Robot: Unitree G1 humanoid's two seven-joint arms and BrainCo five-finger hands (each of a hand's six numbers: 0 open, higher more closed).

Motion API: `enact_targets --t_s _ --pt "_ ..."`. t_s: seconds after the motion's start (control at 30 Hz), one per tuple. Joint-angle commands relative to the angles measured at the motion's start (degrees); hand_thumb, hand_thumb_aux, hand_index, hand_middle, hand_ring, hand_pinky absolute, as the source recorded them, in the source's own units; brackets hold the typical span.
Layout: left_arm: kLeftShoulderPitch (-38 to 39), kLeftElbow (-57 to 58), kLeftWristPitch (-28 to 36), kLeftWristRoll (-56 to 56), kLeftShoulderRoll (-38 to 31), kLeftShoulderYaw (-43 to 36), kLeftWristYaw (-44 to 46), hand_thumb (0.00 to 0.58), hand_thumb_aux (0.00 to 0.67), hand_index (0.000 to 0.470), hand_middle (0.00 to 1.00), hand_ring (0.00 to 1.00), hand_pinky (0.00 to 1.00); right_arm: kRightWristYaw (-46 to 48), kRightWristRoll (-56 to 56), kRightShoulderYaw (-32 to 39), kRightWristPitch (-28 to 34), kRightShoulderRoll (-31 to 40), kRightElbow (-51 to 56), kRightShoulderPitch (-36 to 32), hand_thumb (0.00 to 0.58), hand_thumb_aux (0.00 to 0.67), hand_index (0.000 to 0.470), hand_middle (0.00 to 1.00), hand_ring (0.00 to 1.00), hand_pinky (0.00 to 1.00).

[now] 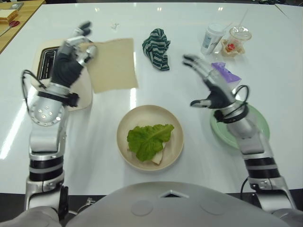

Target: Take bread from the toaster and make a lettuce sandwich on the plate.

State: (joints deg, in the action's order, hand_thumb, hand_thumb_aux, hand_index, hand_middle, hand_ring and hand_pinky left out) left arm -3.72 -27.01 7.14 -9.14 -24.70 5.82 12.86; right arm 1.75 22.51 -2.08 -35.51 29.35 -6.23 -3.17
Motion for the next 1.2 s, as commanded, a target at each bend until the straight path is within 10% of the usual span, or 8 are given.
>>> enact_targets --t_s 0.03,1.2 --pt "5.57 -2.3 3.34 0.94 1.61 -6.55 2.41 0.58 0.67 0.47 0.0 0.0 0.0 -0.52 -1.21 -3.27 0.04 1.1 0.21 -0.22 0.0 0.0 0.0 0.0 0.0 0.0" --pt "7.41 18.47 -7.55 14.76 0.64 -21.36 15.52 0.58 0.67 0.47 0.0 0.0 0.0 -1.19 3.41 0.04 0.86 -0.26 1.9 -0.61 0.0 0.0 0.0 0.0 0.0 0.0"
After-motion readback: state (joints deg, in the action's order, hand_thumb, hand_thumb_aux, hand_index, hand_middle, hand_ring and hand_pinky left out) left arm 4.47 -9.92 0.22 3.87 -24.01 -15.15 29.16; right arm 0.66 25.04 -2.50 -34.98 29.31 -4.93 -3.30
